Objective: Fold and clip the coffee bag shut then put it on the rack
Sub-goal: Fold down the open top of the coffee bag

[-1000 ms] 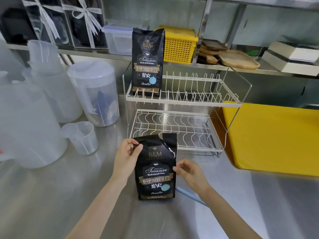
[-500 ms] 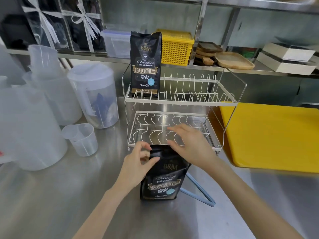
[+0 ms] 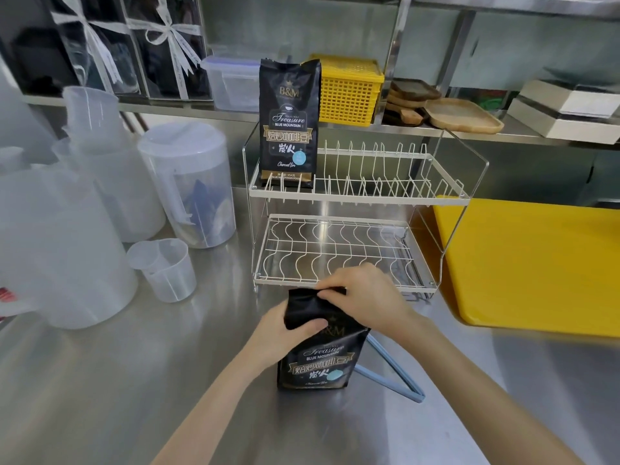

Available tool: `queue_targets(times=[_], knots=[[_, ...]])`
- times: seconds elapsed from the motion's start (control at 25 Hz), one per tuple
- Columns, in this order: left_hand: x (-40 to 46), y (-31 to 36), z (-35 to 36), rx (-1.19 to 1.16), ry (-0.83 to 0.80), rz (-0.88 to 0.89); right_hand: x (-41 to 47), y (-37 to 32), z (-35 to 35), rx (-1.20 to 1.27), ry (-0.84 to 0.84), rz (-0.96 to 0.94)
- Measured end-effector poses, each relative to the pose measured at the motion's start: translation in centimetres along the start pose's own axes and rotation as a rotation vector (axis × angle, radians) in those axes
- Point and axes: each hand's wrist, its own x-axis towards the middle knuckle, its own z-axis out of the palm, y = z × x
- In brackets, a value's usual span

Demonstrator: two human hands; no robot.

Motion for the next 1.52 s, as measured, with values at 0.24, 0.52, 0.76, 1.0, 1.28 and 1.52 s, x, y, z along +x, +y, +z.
queue_targets(times=[0.24,0.52,0.76,1.0,1.28,1.52], knots=[[0.2,-0.4,0.6,-0.098,0.087,-0.068,-0.3,0.1,-0.4,0.137,0.073,-0.020],[0.5,-1.7,0.7,-0.046,0.110,-0.153,0.3,0.9,0.0,0.296,0.068,0.030],[0.7,-1.7,0.7,-0.030,0.079,-0.143,0.1,2.1,-0.4,0.158,0.072,0.106],[0.6,-1.6,0.4,-0.115,0.163,-0.184,-0.4,3.6,-0.5,0.613,0.097,0.135],[0.4,-0.8,0.1,-0.145,0.142,-0.136,-3.5,6.6,6.7,0.978,-0.087,0.344],[-0.2,-1.5,0.0,-0.111,0.160,-0.221,-2.5,6.9,7.3,0.940,-0.006,0.401]])
